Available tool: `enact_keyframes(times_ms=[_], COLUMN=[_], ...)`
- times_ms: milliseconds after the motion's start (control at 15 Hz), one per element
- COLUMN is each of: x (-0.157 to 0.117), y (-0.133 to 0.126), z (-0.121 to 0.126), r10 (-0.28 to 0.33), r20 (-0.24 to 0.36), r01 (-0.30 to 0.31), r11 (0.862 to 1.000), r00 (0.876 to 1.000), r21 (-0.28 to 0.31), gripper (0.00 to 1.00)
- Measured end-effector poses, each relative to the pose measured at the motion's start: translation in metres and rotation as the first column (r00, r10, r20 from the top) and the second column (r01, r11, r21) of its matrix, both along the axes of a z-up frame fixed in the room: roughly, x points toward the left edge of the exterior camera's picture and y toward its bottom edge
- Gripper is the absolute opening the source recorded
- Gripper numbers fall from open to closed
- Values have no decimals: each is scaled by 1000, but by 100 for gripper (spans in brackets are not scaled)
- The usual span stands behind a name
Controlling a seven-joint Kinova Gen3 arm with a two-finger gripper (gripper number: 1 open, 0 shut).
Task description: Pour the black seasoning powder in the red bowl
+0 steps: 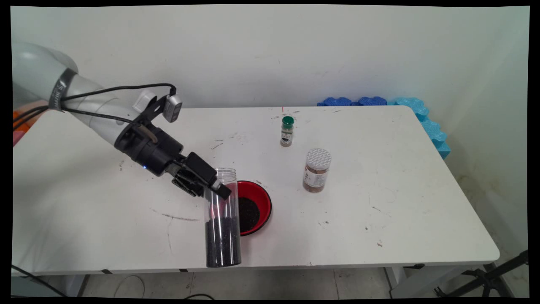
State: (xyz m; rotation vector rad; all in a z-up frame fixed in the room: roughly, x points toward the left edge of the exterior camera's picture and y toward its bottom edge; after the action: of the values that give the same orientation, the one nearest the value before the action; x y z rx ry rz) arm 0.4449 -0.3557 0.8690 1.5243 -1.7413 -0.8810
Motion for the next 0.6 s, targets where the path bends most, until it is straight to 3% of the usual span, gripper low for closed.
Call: enact_keyframes(times_ms=[267,600], x=[-1,-1], y=[-3,-3], z=[-6,-13], r10=[77,148], r20=[-7,-5], r01=[-75,-141], r11=[990,952], r00=[997,989], r21=[118,270], gripper=[0,0])
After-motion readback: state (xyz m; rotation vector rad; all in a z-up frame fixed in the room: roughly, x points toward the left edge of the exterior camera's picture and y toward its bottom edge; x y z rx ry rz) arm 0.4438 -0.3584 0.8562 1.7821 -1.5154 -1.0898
